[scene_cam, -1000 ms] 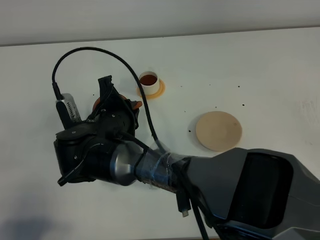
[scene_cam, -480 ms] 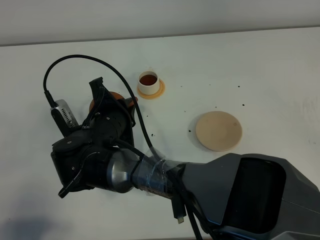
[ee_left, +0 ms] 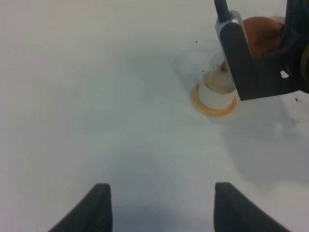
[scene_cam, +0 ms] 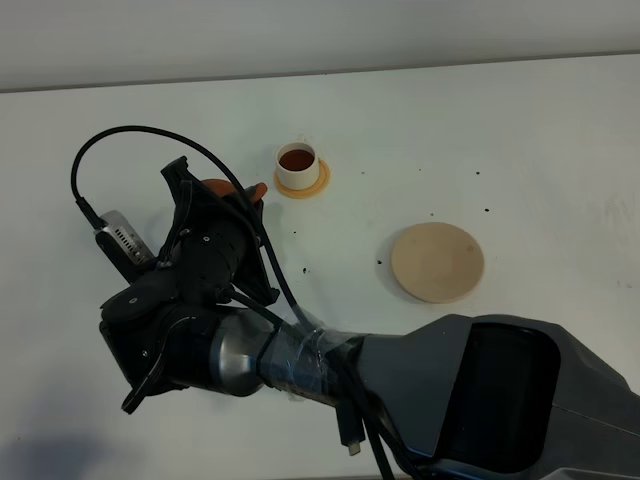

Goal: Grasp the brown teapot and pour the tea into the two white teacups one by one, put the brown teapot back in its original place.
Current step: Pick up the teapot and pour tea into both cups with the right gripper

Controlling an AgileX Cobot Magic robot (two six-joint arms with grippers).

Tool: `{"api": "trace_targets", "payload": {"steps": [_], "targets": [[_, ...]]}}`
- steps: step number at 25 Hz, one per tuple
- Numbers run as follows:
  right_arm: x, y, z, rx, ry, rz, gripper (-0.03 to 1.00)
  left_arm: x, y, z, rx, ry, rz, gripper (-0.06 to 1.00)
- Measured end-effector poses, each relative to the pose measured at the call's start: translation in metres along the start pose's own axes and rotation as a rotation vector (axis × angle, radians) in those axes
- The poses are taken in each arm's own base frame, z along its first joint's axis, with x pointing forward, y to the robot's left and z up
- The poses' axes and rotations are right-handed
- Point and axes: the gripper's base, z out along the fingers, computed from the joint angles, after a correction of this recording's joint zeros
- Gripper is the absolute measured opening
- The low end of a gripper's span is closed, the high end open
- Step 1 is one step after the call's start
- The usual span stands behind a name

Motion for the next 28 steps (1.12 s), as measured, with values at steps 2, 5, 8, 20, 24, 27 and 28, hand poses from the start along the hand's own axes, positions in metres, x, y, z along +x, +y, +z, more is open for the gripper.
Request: {"api": "trace_targets", "payload": {"steps": [2,5,8,20,24,27,28], "targets": [[0.0004,-0.001,0.0,0.011,0.005,-0.01,0.09,0.0,0.0,0.0,0.0,0.0,-0.001,0.47],[0.0004,-0.0012,0.0,0.013,0.005,-0.031,0.09,0.0,0.0,0.0,0.0,0.0,-0.001,0.47],[0.0006,-0.0018,0.0,0.019,0.008,-0.061,0.09,0.0,0.0,0.0,0.0,0.0,-0.001,0.47],[0.0023,-0.0065,-0.0003,0.07,0.03,-0.116,0.09,0.0,0.0,0.0,0.0,0.0,-0.001,0.47],[0.0026,-0.008,-0.0008,0.087,0.036,-0.129,0.09,0.0,0.0,0.0,0.0,0.0,-0.001,0.47],[0.0033,-0.0094,-0.0006,0.1,0.044,-0.141,0.09,0.0,0.0,0.0,0.0,0.0,-0.001,0.47],[0.0035,-0.0099,-0.0006,0.106,0.046,-0.144,0.09,0.0,0.0,0.0,0.0,0.0,-0.001,0.47]]}}
